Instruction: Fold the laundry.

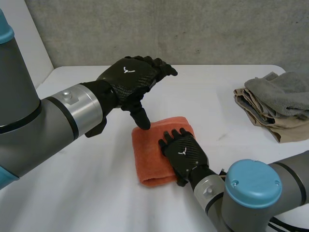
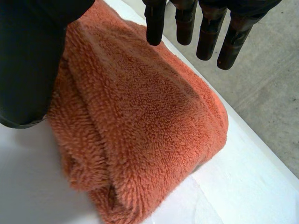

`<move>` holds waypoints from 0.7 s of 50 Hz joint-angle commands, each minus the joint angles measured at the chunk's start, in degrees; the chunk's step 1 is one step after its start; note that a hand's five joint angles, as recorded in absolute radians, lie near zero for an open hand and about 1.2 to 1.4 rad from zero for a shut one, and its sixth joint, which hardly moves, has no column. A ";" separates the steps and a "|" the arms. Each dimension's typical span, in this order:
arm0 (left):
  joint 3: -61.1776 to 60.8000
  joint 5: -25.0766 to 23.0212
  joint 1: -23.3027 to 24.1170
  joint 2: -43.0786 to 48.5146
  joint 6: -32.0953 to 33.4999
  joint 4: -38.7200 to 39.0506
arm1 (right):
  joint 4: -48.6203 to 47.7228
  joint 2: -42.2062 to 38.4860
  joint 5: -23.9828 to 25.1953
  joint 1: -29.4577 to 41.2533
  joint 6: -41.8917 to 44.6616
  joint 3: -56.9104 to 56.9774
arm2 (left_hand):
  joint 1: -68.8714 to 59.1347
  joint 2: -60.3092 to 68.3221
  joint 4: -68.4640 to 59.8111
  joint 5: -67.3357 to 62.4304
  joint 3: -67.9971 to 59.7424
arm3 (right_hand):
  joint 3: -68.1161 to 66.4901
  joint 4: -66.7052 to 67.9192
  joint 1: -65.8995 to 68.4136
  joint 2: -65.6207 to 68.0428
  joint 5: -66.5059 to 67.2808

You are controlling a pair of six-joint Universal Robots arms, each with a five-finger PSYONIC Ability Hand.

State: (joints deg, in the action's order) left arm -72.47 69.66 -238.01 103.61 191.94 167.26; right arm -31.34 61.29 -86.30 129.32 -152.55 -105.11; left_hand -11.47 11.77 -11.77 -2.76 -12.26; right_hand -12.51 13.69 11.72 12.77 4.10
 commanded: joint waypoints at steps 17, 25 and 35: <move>-0.21 0.04 -0.09 0.28 -0.16 0.08 | 0.23 -6.80 0.08 -0.20 -0.03 7.64 | -1.27 0.97 -0.96 0.02 -0.47 | -12.70 11.53 13.49 12.45 11.12; -0.13 0.04 -0.18 0.28 -0.25 0.17 | 0.49 -8.64 -0.01 -0.20 -0.21 11.15 | -1.27 0.97 -0.96 0.02 -0.47 | -13.38 12.21 14.17 13.13 11.80; -0.13 0.04 -0.18 0.28 -0.25 0.17 | 0.58 -11.97 0.17 -0.29 -0.47 15.80 | -1.27 0.97 -0.96 0.02 -0.47 | -29.10 27.93 29.89 28.85 27.52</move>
State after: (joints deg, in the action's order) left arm -72.60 69.70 -238.18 103.88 191.69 167.43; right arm -30.86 51.51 -86.27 129.09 -152.80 -92.15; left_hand -11.47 11.77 -11.77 -2.76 -12.26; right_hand -22.11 22.11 19.50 21.26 10.30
